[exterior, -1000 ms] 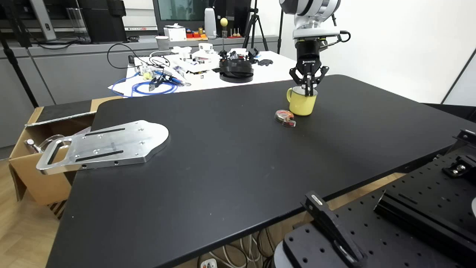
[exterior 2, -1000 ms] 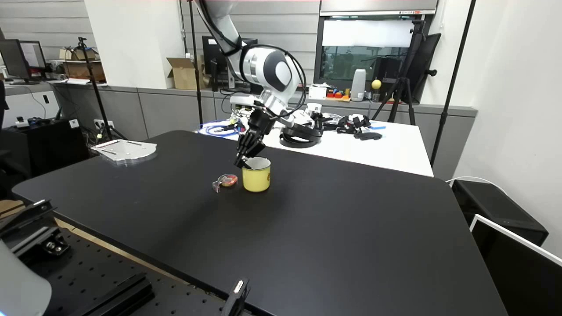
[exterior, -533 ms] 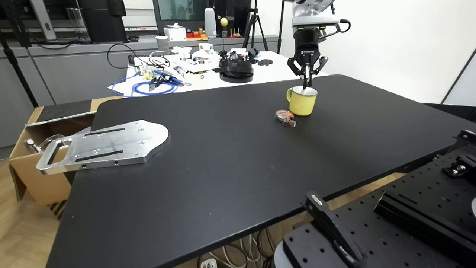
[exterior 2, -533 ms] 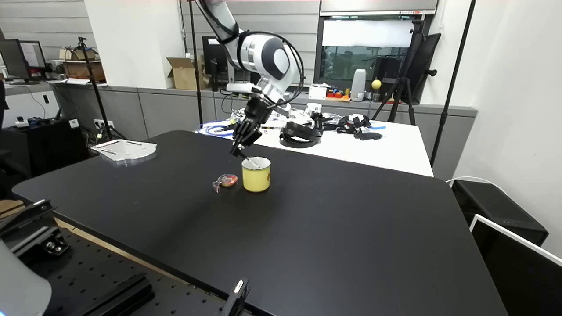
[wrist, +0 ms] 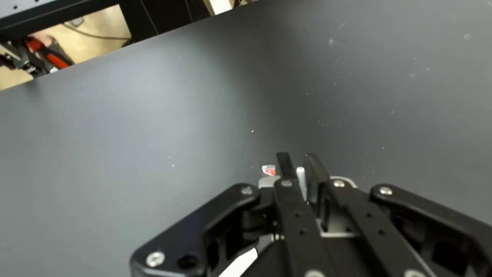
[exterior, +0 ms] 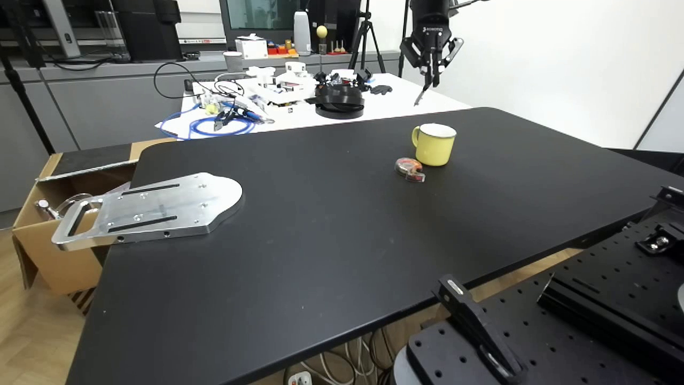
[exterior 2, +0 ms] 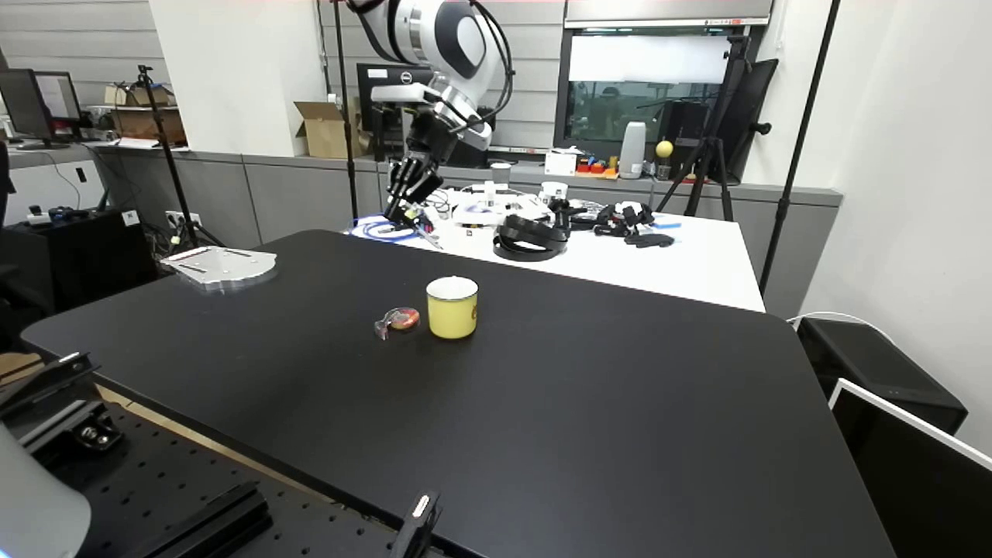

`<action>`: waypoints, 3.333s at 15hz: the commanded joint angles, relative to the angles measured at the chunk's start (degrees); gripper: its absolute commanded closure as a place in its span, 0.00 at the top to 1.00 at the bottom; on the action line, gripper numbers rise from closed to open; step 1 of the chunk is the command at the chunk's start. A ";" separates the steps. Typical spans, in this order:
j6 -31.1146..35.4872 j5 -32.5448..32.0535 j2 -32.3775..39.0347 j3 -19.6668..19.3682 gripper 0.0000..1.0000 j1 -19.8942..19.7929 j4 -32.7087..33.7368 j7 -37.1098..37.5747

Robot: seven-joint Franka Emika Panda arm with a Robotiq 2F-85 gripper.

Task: Flip the pen in the cup

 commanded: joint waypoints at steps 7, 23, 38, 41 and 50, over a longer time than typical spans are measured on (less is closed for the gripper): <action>34.34 -9.61 -13.56 5.12 0.03 12.13 -22.08 0.59; 72.94 -9.76 -6.13 1.85 0.03 15.19 -39.26 1.58; 57.91 -10.97 -9.99 -1.07 0.82 16.37 -38.20 4.10; 56.15 -12.82 -12.18 -0.33 0.99 15.58 -37.39 2.80; 57.68 -12.39 -9.12 4.65 1.00 11.68 -31.19 -7.81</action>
